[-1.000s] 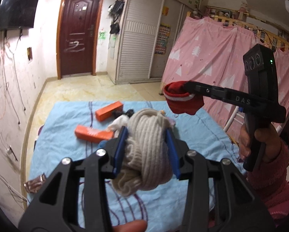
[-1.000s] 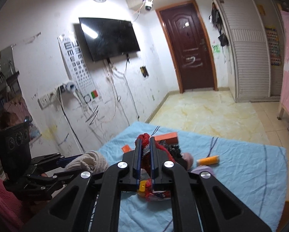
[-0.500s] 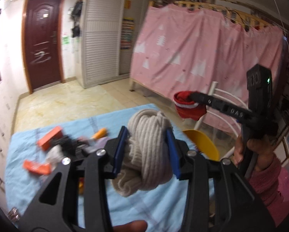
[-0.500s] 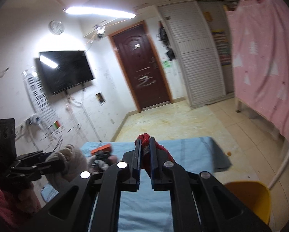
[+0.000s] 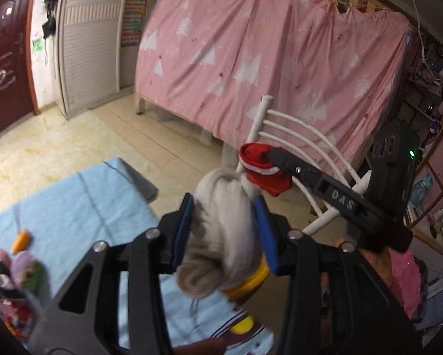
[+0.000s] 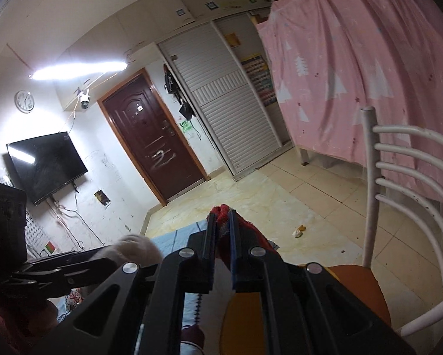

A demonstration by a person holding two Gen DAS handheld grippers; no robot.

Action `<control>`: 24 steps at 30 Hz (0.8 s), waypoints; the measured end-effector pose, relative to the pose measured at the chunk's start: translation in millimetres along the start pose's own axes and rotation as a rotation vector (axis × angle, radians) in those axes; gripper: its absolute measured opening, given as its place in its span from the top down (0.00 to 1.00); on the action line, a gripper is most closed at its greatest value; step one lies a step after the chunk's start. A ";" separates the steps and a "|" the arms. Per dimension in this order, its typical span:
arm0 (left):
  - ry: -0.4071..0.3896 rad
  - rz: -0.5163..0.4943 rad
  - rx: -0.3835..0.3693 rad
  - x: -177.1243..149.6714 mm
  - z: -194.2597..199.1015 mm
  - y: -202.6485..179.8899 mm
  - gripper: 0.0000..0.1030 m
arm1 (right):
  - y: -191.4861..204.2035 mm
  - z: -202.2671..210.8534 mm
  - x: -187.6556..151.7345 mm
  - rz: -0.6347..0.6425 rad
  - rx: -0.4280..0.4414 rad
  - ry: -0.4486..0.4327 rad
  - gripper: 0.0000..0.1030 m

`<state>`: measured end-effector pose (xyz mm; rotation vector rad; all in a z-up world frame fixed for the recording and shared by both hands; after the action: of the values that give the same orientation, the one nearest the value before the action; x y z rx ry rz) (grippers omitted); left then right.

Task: Collect trash
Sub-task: 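Carry both held items over the yellow bin and open both tools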

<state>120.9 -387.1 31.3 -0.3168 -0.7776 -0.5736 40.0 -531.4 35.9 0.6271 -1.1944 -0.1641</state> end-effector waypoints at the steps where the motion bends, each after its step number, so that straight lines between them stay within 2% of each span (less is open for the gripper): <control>1: 0.008 0.001 -0.001 1.9 -4.6 -2.6 0.43 | -5.5 0.5 -2.7 -0.010 0.001 0.001 0.99; 2: 0.015 0.004 0.000 3.4 -9.6 -3.8 0.39 | -10.2 -0.8 -3.6 -0.019 0.001 0.004 0.99; 6: 0.027 0.012 0.022 4.0 -10.9 -4.8 0.39 | -15.8 -14.4 -9.8 -0.043 0.004 0.043 0.97; 11: 0.010 0.031 0.049 -2.7 3.9 10.5 0.39 | -6.9 -36.6 -13.7 -0.035 -0.003 0.099 0.95; 14: 0.004 0.042 0.051 -4.0 11.7 18.5 0.39 | 6.4 -44.4 -14.8 -0.011 -0.014 0.119 0.89; 16: 0.003 0.049 0.051 -4.9 15.7 23.5 0.39 | 13.5 -47.1 -13.4 0.004 -0.026 0.121 0.74; 17: 0.003 0.055 0.050 -6.0 18.3 27.2 0.39 | 17.4 -47.8 -13.0 0.012 -0.039 0.119 0.52; 18: 0.003 0.062 0.048 -7.8 20.7 31.1 0.39 | 19.3 -48.3 -10.8 0.018 -0.049 0.115 0.27; 19: 0.003 0.067 0.048 -9.2 23.2 34.2 0.39 | 22.0 -47.9 -10.3 0.026 -0.062 0.106 0.19; 20: 0.000 0.071 0.051 -10.7 27.0 37.8 0.39 | 25.3 -46.7 -9.8 0.034 -0.073 0.092 0.17; 24: -0.013 0.093 0.058 -15.5 42.2 55.5 0.39 | 38.6 -49.6 -6.1 0.049 -0.084 0.088 0.16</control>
<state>121.0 -317.1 45.2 -0.3022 -0.7865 -0.4607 74.7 -478.9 40.6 0.5262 -1.1110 -0.1436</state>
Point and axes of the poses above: each gripper's, at about its wrist camera, not at the fingertips, and z roughly against the way its jaws point, y to its left, x to its top, the point moved 1 cm from there along -z, roughly the way its jaws point, and after that the axes turned 14 degrees about x, right-handed, at the moved point
